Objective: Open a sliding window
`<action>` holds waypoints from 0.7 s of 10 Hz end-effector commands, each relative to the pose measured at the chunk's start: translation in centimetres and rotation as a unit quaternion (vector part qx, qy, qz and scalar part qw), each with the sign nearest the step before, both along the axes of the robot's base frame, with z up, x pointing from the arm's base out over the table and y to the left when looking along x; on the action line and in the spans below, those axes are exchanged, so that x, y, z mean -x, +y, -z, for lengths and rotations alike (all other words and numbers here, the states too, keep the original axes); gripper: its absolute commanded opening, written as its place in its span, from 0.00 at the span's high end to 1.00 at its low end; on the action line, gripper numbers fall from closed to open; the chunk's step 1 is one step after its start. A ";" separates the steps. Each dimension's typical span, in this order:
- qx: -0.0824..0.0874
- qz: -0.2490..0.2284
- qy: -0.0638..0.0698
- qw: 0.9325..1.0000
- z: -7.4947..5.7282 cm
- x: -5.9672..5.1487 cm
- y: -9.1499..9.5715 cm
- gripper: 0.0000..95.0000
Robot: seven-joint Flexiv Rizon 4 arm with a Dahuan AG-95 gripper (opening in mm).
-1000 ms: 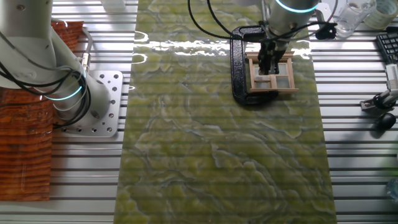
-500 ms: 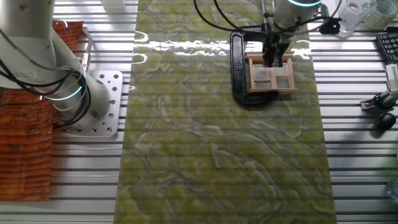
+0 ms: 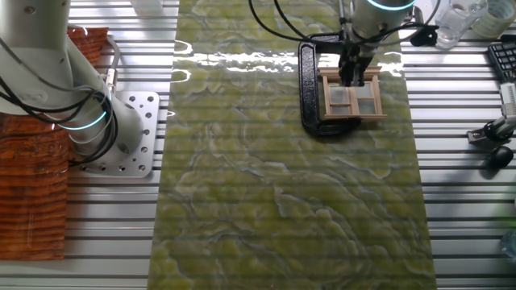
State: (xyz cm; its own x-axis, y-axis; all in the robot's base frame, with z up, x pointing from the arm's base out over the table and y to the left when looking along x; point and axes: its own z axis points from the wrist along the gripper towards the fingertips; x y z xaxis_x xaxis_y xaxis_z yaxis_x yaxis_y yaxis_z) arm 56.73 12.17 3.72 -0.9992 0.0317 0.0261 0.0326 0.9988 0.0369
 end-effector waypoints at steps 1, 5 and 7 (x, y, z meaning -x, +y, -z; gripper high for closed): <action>0.008 0.004 0.001 1.000 0.3 -0.3 0.3 1.00; 0.030 -0.011 0.008 0.999 0.3 -0.3 0.3 1.00; 0.058 -0.038 0.008 0.998 0.0 -0.4 0.3 1.00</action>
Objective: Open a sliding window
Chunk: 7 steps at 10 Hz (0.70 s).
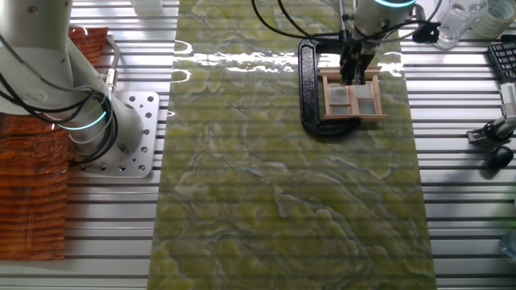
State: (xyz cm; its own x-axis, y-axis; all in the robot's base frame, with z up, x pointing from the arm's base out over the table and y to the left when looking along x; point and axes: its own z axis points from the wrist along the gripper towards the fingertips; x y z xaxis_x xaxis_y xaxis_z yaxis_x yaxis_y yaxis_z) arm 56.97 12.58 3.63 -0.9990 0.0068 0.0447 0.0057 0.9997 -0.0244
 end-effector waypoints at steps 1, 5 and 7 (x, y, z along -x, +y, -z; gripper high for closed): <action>0.025 -0.026 -0.001 0.999 -0.1 -0.2 -0.1 1.00; 0.024 -0.028 -0.001 0.999 -0.2 -0.2 0.0 1.00; 0.025 -0.026 0.000 0.999 -0.2 -0.2 0.0 1.00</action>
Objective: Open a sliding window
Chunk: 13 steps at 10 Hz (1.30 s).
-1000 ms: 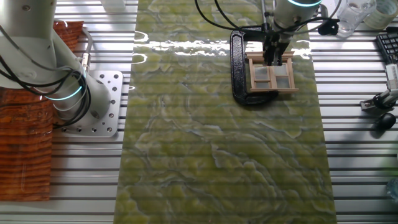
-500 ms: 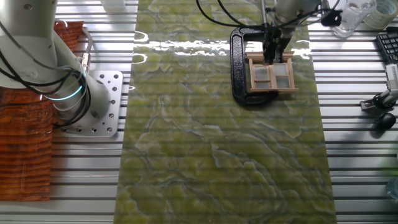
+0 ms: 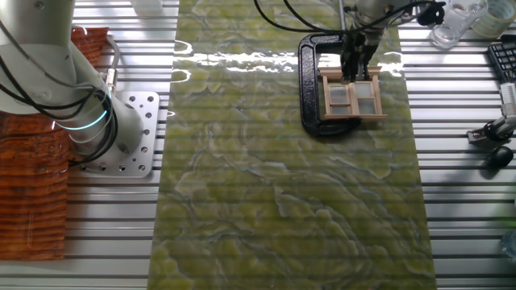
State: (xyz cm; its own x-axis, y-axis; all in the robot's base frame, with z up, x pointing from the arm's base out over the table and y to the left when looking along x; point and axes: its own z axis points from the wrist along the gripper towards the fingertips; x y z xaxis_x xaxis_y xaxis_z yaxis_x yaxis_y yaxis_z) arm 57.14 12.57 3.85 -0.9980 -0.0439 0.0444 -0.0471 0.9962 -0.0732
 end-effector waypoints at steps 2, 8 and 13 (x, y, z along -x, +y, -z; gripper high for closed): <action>0.000 0.004 -0.004 1.000 0.0 -0.1 0.0 1.00; -0.027 -0.005 0.002 1.000 0.4 0.5 1.5 1.00; -0.025 0.004 0.002 1.000 0.7 0.6 1.8 1.00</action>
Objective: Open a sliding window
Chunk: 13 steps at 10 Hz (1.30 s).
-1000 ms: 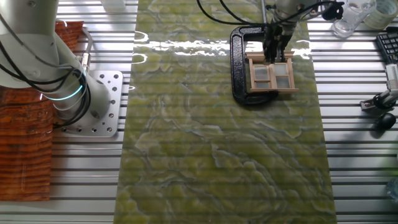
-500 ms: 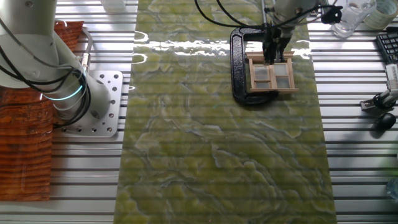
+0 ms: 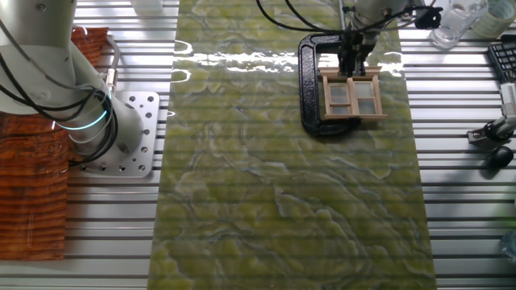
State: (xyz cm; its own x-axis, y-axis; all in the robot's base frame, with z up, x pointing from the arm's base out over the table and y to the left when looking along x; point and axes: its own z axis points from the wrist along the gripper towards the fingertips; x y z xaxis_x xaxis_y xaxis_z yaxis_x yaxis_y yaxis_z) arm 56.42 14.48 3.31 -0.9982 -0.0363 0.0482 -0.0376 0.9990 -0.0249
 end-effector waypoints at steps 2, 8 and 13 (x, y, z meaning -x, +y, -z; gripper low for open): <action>0.000 0.003 0.001 1.000 0.5 -0.1 -0.2 1.00; -0.003 0.003 0.003 1.000 1.2 0.0 -0.3 1.00; -0.004 0.004 0.003 1.000 1.6 0.1 -0.5 1.00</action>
State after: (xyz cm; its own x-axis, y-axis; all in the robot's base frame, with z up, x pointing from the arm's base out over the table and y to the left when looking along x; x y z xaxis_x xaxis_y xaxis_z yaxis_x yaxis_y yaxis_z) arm 56.33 13.90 1.64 -0.9981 -0.0300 0.0540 -0.0309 0.9994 -0.0171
